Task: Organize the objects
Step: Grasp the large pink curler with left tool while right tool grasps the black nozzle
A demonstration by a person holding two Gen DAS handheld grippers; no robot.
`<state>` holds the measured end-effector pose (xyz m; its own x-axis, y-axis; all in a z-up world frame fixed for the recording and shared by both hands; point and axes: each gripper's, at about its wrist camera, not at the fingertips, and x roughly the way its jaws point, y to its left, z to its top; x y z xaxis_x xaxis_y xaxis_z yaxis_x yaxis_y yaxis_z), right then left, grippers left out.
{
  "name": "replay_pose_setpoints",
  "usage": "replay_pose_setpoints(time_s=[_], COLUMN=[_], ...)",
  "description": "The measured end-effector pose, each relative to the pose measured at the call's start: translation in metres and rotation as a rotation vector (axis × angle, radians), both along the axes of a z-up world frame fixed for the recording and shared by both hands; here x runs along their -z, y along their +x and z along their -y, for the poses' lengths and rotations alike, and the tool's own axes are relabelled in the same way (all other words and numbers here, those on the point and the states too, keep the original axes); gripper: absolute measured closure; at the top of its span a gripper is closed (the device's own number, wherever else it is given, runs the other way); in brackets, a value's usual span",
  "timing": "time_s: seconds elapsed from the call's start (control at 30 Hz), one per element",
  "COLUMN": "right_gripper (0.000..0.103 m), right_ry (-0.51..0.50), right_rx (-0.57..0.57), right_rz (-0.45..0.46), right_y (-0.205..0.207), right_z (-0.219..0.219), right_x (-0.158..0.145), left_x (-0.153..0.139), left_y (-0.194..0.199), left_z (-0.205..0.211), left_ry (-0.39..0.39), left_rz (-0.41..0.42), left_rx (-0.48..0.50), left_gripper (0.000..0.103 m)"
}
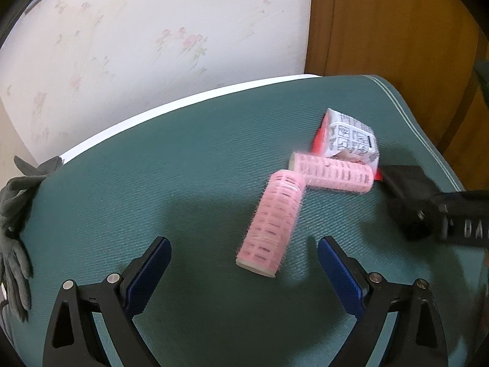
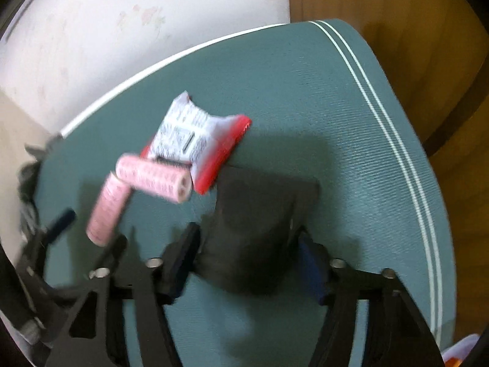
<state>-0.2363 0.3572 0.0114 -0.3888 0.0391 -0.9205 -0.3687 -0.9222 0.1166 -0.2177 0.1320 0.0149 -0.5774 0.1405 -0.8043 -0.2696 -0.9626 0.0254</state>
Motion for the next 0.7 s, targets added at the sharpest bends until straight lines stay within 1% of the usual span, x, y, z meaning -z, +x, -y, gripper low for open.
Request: replay_pose_setpoints(time_s=[0.1,0.2,0.27,0.3,0.4,0.43,0.47,0.53,0.6,0.7], right_gripper=[0.053,0.053,0.053,0.053,0.053,0.053,0.053,0.053,0.053,0.053], right_ry=[0.033,0.022,0.013,0.014,0.008,0.005,0.002,-0.010,-0.023,-0.044], right_rx=[-0.031,-0.050,-0.067,-0.072,-0.094,-0.096,-0.096,-0.090,-0.084,-0.075], right_rz=[0.002,0.003,-0.007,-0.014,-0.057,-0.070,-0.082,-0.110,-0.134,-0.161], right_y=[0.009,0.023,0.034,0.040,0.063,0.070,0.075,0.091,0.103,0.124], right_z=[0.005,0.008,0.008,0.008,0.009,0.011,0.012,0.009,0.009,0.007], right_x=[-0.001,-0.006,-0.012,-0.015,-0.033,-0.038,-0.043,-0.053,-0.060,-0.067], left_x=[0.001,0.001,0.003,0.005,0.006,0.006,0.005,0.004,0.003,0.001], left_y=[-0.003,-0.005,-0.008,-0.010,-0.013,-0.013,-0.013,-0.013,-0.013,-0.008], left_z=[-0.001,-0.005,-0.008,-0.009,-0.011,-0.012,-0.013,-0.014,-0.016,-0.018], left_ry=[-0.015,-0.036,-0.041,-0.041,-0.019,-0.017,-0.015,-0.010,-0.006,-0.028], left_rz=[-0.001,-0.013,-0.007,0.002,0.007,0.006,0.004,0.005,0.007,-0.007], left_rx=[-0.002,0.001,0.004,0.002,-0.006,-0.008,-0.008,-0.006,0.002,0.011], left_gripper=[0.005,0.007,0.015,0.021,0.028,0.035,0.040,0.056,0.065,0.069])
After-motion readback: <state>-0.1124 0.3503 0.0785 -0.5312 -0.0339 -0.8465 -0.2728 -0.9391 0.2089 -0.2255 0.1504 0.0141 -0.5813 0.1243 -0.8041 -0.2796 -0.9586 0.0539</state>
